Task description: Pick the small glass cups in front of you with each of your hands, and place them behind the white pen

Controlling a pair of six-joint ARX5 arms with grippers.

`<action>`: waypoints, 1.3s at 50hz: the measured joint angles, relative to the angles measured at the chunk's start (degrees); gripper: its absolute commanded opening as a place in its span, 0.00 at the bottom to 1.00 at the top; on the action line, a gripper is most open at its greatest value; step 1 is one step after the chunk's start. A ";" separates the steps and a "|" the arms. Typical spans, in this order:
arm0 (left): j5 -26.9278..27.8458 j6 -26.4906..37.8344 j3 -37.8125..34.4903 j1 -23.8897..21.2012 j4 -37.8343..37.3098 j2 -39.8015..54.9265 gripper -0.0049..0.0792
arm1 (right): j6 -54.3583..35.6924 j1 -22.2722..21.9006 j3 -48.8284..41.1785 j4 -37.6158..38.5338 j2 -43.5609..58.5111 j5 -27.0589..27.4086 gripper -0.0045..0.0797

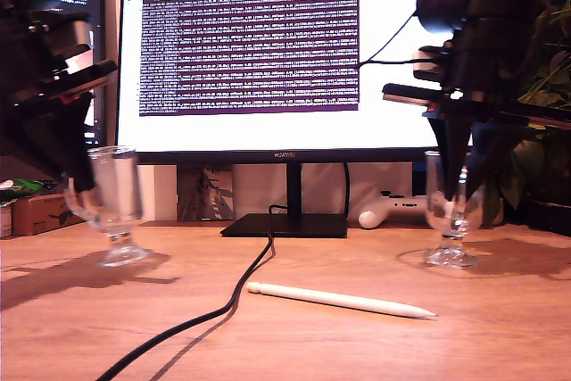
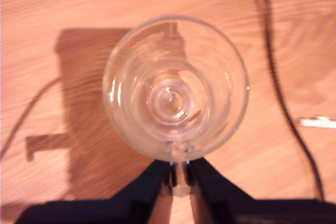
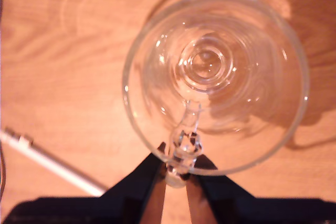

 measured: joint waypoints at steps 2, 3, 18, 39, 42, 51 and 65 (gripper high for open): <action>0.35 0.00 0.00 -0.42 0.13 0.00 0.03 | 0.00 0.39 0.02 -0.46 -0.02 0.13 0.04; 0.44 0.00 0.00 -0.68 0.22 0.00 0.03 | 0.00 0.61 0.02 -0.72 -0.04 0.13 0.04; 1.90 0.02 0.00 -3.61 1.64 0.00 0.03 | 0.28 5.95 0.07 -3.91 -0.26 0.39 0.04; 1.90 0.02 0.81 -5.70 1.40 0.00 0.03 | 2.73 12.63 0.07 -6.51 -0.26 0.31 0.04; 1.88 0.02 1.84 -5.73 1.36 0.00 0.03 | 2.84 12.66 0.07 -7.50 -0.26 0.33 0.04; 1.90 0.02 5.44 -5.73 1.66 -0.02 0.03 | 2.89 12.68 0.24 -9.09 -0.33 0.31 0.04; 1.90 0.00 5.68 -5.95 1.16 -0.02 0.03 | 2.95 14.08 0.28 -9.01 -0.33 -0.17 0.04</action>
